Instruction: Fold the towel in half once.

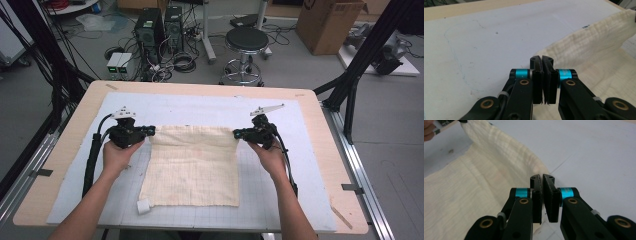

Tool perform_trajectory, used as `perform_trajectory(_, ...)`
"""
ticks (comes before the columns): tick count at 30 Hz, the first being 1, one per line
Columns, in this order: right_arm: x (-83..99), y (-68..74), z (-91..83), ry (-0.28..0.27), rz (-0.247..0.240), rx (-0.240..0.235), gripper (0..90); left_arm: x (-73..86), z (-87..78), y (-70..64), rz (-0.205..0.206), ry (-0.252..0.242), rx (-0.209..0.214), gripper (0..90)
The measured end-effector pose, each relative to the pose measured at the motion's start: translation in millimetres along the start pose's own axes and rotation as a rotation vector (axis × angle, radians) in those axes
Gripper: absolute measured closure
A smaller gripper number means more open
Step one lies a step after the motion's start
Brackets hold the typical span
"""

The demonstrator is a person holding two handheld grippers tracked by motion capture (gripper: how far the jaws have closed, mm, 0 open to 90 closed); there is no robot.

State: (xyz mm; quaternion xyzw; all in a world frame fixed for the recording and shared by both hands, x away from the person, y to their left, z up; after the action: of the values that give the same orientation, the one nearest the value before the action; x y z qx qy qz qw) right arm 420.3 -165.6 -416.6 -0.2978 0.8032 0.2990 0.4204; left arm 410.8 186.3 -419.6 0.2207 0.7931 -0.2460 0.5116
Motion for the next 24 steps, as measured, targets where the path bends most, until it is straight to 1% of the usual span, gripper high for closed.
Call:
perform_trajectory(2, -2.9, 6.2, -3.7, -0.010, -0.011, -0.012, 86.0, 2.8, -4.6, -2.2, 0.007, -0.001, 0.003, 86.8)
perform_trajectory(5, -3.9, 13.0, -6.9, -0.004, -0.030, -0.025, 86.0, 8.1, -11.2, -3.0, 0.020, 0.018, 0.007, 86.8)
perform_trajectory(7, -3.6, 16.6, -8.8, 0.002, -0.033, -0.030, 86.0, 9.2, -16.2, -4.3, 0.018, 0.003, 0.011, 86.8)
perform_trajectory(10, -2.7, 22.7, -13.0, -0.011, -0.038, -0.041, 86.0, 12.0, -23.3, -6.8, 0.014, -0.006, 0.020, 86.8)
perform_trajectory(11, -1.1, 24.4, -14.0, -0.016, -0.042, -0.041, 86.0, 13.9, -25.1, -7.6, 0.014, -0.005, 0.022, 86.8)
perform_trajectory(13, 4.5, 27.6, -15.9, -0.012, -0.032, -0.052, 86.0, 17.6, -28.0, -10.3, 0.013, -0.001, 0.023, 86.8)
perform_trajectory(16, 12.3, 31.0, -19.3, -0.010, -0.029, -0.063, 86.0, 20.1, -33.8, -15.1, 0.016, -0.012, 0.036, 86.8)
perform_trajectory(18, 16.0, 32.8, -22.1, -0.021, -0.028, -0.068, 86.0, 21.1, -37.4, -18.9, 0.016, -0.022, 0.044, 86.8)
perform_trajectory(22, 23.4, 38.2, -27.6, -0.029, -0.032, -0.074, 86.0, 27.2, -44.8, -26.0, 0.038, -0.009, 0.057, 86.8)
perform_trajectory(24, 25.6, 41.3, -30.9, -0.038, -0.040, -0.073, 86.0, 28.8, -48.1, -30.5, 0.047, -0.014, 0.062, 86.8)
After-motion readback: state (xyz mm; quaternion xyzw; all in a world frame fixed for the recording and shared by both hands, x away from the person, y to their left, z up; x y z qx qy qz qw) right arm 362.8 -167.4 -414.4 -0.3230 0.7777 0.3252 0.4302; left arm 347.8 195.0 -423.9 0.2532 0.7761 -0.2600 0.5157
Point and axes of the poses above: each handheld gripper's, and its own axes: z roughly forward along the jaws, x roughly out of its underside, y roughly to its left, the point moved 6 cm from there along z, roughly forward along the jaws, and after that the axes turned 10 degrees about -y, right-handed, at the moved point
